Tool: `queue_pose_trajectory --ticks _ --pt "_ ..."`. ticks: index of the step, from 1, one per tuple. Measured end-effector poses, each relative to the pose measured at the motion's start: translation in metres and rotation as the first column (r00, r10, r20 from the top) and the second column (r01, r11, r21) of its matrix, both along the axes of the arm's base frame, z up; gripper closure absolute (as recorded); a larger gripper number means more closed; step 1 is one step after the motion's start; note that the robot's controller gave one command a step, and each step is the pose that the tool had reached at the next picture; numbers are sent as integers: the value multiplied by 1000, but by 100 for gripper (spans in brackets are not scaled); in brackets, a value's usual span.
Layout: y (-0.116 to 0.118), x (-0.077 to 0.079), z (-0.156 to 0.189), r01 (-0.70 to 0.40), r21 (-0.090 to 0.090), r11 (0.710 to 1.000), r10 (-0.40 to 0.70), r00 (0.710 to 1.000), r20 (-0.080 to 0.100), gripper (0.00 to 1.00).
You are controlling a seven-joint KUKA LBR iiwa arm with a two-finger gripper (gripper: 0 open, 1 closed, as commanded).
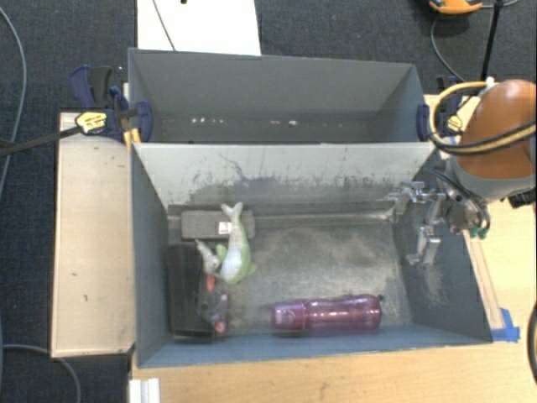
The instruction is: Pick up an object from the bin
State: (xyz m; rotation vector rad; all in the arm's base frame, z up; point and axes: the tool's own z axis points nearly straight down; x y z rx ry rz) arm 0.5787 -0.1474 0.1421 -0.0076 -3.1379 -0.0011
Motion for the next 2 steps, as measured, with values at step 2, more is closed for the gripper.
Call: queue_pose_trajectory --ticks 2 --pt "44 -31 -33 -94 -2 996 94 995 8 0"
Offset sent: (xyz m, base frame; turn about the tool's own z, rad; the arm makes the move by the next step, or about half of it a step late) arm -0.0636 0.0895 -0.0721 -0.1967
